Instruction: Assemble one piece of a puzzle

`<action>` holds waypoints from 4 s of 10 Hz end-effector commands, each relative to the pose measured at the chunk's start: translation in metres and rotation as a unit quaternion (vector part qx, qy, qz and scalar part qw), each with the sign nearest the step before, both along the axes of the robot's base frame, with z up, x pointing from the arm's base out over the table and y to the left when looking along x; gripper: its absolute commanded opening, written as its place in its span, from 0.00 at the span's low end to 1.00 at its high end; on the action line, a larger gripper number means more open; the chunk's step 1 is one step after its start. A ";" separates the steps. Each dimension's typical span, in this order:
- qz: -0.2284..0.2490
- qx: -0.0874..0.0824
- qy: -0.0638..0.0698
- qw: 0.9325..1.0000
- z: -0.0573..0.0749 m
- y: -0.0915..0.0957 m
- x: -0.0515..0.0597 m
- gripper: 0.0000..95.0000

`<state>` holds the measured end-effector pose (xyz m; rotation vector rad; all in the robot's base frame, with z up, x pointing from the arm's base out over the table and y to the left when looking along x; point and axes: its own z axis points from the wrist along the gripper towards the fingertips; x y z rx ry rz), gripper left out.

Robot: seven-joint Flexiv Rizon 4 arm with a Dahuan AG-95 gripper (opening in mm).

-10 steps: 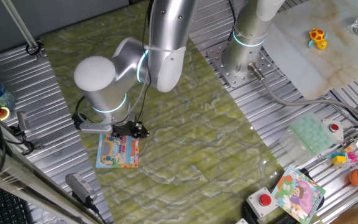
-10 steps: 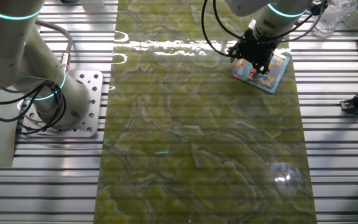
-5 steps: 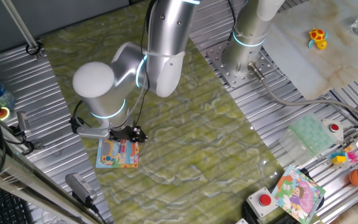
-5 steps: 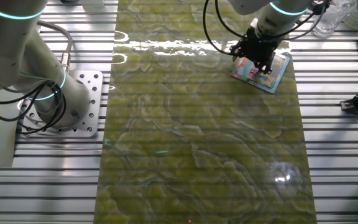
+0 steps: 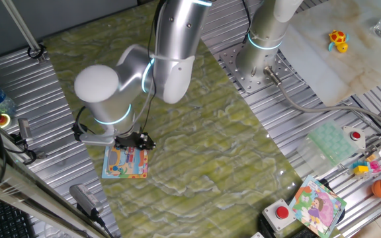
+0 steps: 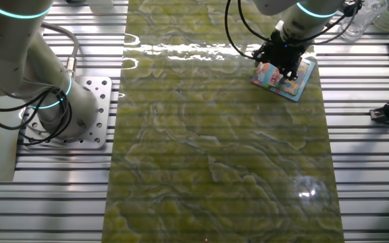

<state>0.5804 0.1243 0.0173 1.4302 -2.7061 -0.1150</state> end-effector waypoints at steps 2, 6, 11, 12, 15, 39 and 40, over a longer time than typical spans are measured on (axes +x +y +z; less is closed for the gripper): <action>-0.008 -0.002 0.003 1.000 0.011 -0.004 0.001 0.60; -0.037 -0.008 0.004 0.999 0.018 -0.017 0.008 0.00; -0.085 -0.010 0.001 0.996 0.023 -0.026 0.012 0.00; -0.096 -0.015 0.000 0.995 0.022 -0.025 0.014 0.00; -0.119 -0.014 -0.016 0.993 0.012 -0.025 0.019 0.00; -0.121 -0.028 -0.034 0.992 -0.021 -0.006 0.047 0.00; -0.115 -0.027 -0.033 0.992 -0.026 -0.008 0.046 0.00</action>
